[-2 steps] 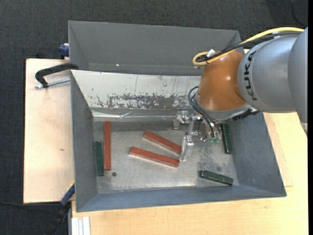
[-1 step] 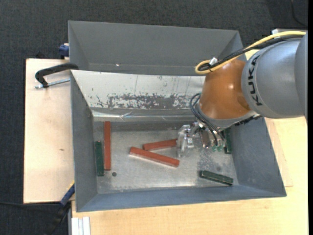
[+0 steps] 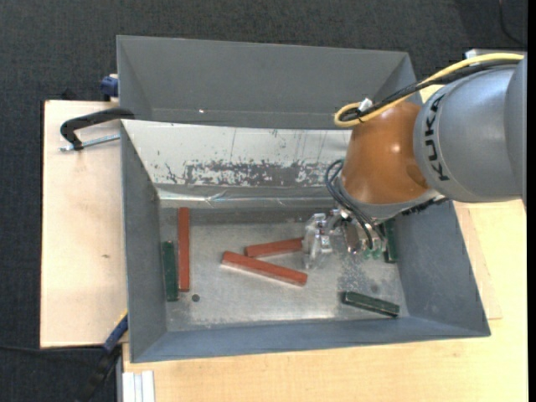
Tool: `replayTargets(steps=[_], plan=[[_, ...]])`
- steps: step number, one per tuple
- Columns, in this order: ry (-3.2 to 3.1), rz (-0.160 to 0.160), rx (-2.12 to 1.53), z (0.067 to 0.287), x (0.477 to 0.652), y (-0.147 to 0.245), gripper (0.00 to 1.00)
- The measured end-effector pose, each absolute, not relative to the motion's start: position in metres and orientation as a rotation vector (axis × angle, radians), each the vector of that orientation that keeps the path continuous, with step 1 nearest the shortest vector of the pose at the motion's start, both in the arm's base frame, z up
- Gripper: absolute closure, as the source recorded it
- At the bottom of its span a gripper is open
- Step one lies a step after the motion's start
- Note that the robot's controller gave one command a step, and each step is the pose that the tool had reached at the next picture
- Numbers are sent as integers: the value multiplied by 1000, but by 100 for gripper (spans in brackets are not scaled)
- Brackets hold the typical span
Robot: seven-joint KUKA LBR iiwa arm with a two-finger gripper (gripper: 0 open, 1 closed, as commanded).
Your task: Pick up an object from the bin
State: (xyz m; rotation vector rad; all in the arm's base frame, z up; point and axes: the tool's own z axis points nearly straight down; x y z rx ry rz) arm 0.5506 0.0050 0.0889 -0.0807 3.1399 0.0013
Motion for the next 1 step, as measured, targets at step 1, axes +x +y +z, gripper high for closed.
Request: replayTargets(steps=[1], plan=[[3138,1,-136,70,512,-19,0]])
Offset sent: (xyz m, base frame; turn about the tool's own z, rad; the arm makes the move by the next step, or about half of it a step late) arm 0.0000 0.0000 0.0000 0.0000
